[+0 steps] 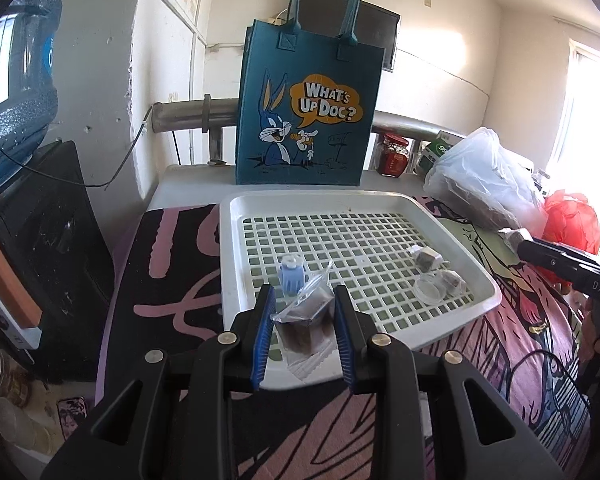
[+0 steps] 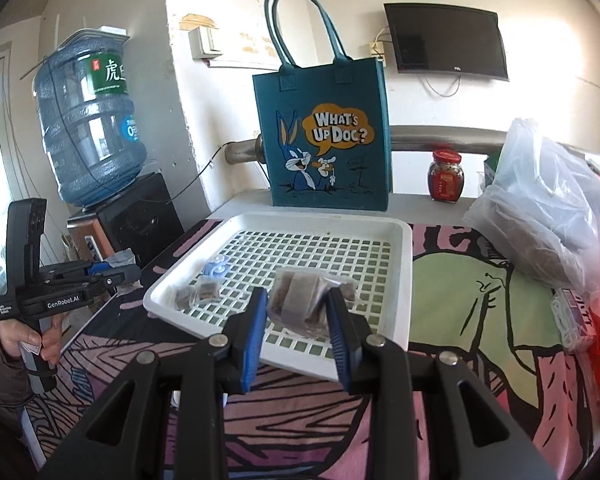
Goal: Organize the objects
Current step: 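Lower the brown-filled bag into the tray with the left gripper while the right lowers its bag, then open both grippers to release the bags in the tray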
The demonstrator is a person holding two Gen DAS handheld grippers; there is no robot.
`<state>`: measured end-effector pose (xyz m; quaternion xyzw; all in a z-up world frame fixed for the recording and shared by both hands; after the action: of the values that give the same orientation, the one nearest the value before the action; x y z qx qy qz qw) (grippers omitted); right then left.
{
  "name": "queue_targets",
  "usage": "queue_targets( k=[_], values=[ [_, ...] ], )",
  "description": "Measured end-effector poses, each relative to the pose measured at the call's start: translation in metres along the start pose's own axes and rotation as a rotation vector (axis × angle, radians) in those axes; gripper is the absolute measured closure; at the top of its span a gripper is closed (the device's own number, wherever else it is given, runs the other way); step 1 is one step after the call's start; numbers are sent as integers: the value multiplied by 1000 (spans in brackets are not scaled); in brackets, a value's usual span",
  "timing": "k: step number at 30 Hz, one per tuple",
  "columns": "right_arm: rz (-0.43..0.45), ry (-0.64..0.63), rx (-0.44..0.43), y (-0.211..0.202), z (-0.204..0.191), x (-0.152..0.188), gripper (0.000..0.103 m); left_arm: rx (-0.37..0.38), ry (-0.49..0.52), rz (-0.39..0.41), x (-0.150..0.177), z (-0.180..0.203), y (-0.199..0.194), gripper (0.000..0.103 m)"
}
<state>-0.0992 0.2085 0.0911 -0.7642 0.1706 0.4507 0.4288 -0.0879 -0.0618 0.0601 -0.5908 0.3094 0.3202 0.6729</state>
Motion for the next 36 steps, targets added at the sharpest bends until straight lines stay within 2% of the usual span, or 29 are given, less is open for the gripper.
queue_targets(
  k=[4,6,9,12,14,16,18,19,21,25,27,29,32,34,36],
  values=[
    [-94,42,8,45,15,1,73,1,-25,-70,-2,2,34,75],
    [-137,51,33,67,22,5,73,-29,-2,-84,0,7,46,75],
    [-184,57,85,90,34,12,73,-30,-20,-105,5,9,61,75],
    [-195,68,78,102,41,15,73,-53,-20,-105,8,9,71,75],
    [-192,73,58,104,41,14,69,-50,-35,-98,8,8,72,75],
    [-196,82,38,105,39,14,64,-46,-51,-81,6,7,70,67],
    [-183,74,45,99,36,14,54,-45,-56,-61,4,7,64,41],
    [-160,66,56,94,35,13,49,-44,-60,-41,3,7,59,37],
    [-115,63,62,79,33,9,47,-31,-57,-2,-1,8,46,28],
    [-5,84,28,34,26,-3,46,-9,-59,71,-8,10,6,18],
    [55,97,-3,9,20,-6,42,15,-57,121,-8,12,-17,11],
    [99,96,-45,-13,13,-5,36,25,-24,141,-4,19,-34,9],
    [88,73,-87,-26,-2,2,36,60,44,107,12,36,-42,9],
    [45,72,-113,-24,-11,11,36,80,80,50,28,49,-38,9],
    [-5,69,-140,-17,-19,21,36,66,120,-21,45,59,-29,9]
  ],
)
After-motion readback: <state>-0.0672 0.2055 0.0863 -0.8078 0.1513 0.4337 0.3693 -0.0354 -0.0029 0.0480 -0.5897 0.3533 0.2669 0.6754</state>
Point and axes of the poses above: each gripper's, at about its wrist camera, not at the fingertips, and y roughly the way its jaws point, z to its right, x to its underside, the point moved 3 cm from there along y, roughly the way its jaws point, and after that the axes turned 4 degrees about -x, right-handed, at the moved point
